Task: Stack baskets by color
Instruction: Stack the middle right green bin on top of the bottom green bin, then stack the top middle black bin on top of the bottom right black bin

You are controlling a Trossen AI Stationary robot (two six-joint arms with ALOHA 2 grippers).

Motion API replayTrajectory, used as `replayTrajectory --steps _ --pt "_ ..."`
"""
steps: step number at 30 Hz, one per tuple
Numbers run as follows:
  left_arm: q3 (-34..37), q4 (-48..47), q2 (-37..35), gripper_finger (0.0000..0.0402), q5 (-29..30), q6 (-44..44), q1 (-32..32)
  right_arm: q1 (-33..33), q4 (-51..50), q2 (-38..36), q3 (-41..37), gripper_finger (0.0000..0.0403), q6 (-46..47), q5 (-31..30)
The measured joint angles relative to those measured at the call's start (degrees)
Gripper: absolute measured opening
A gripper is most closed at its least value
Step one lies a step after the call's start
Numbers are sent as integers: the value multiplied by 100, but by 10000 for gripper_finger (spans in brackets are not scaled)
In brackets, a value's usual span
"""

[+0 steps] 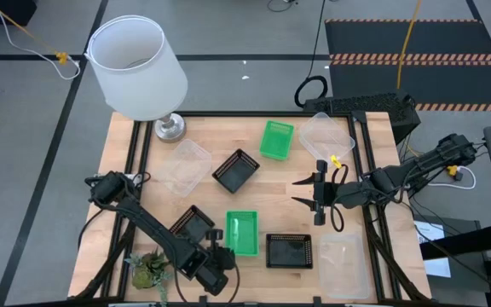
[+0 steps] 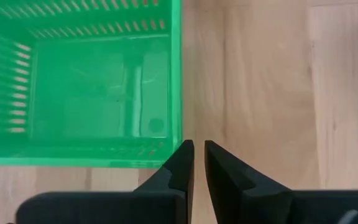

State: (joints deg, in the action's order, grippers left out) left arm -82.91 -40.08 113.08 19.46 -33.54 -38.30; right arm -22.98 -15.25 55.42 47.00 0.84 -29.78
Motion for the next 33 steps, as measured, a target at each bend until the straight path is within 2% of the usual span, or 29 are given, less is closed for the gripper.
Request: replayTrajectory --steps 3,7,9,11,16,18,21,28,33 --pt "0 7 -2 40 -34 16 -2 0 -4 0 0 187 -2 0" --pt "0 -24 -223 40 -703 20 -16 0 -46 0 0 187 -28 2" --pt "-2 -36 -451 40 -775 93 -70 0 -82 0 0 187 -17 2" --pt "-12 -102 -673 40 -591 268 -127 0 -113 0 0 187 35 2" --pt "-14 -468 -1172 40 440 822 -104 0 -176 0 -2 187 146 2" --pt "-9 -591 -1336 40 638 1141 -27 0 -167 0 -20 187 148 2" --pt "154 -631 -1596 40 654 1582 214 0 -150 -4 -147 187 151 -2" --pt "1083 -631 -2451 40 669 2508 984 0 -1 -2 -402 187 163 -2" --pt "1570 -91 -2823 40 673 2786 1680 0 42 -4 -402 187 144 -2"
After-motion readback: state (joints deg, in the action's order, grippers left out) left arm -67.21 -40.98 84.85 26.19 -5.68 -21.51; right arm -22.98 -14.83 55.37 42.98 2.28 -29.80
